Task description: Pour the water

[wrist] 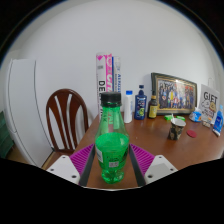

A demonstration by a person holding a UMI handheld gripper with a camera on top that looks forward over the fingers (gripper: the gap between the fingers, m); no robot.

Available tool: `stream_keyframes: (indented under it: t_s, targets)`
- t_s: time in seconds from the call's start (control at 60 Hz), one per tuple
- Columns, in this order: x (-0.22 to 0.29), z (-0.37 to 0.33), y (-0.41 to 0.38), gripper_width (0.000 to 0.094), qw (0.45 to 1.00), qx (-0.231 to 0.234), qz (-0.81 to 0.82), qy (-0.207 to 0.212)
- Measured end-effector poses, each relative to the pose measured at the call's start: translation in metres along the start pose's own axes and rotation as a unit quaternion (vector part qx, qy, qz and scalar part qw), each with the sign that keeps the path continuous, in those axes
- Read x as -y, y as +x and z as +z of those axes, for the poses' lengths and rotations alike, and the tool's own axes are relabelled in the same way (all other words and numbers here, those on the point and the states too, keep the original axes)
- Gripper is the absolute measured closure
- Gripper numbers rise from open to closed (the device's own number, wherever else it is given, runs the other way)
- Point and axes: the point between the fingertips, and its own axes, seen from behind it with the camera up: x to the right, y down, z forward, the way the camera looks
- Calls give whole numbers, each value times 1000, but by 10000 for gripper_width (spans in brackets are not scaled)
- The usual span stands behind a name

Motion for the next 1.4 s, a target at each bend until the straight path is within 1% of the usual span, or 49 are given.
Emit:
stream_keyframes:
  t_s: [0.067,0.117,0.167,0.217,0.283,0.3,0.417,0.55,0.667,0.817,0.867,0.933,1.0,1.1,1.267,1.333,1.4]
  targets:
    - [-5,10,2,392,1000,-9,2,0]
    - [-2,12,1,405,1000,-7,4,13]
    - [-1,13,0,439,1000,-5,1,17]
    - [-1,14,-2,515,1000,2,-1,20]
    - [0,14,-3,552,1000,9,0,24]
    - [0,14,-4,576,1000,12,-1,24]
    - [15,12,-3,579,999,23,8,31]
    - [59,14,11,581,996,37,58,57]
    - [111,24,36,580,981,68,158,84]
    - [173,52,83,580,936,108,316,107]
    - [186,61,103,580,910,123,380,110]
    - [197,77,126,581,861,143,476,103]
    - [203,95,150,580,792,165,580,95]
    - [202,117,184,581,674,184,710,87]
    - [187,141,210,581,528,206,821,67]
    - [177,150,216,583,482,205,850,62]
    - [167,153,222,583,465,198,861,58]
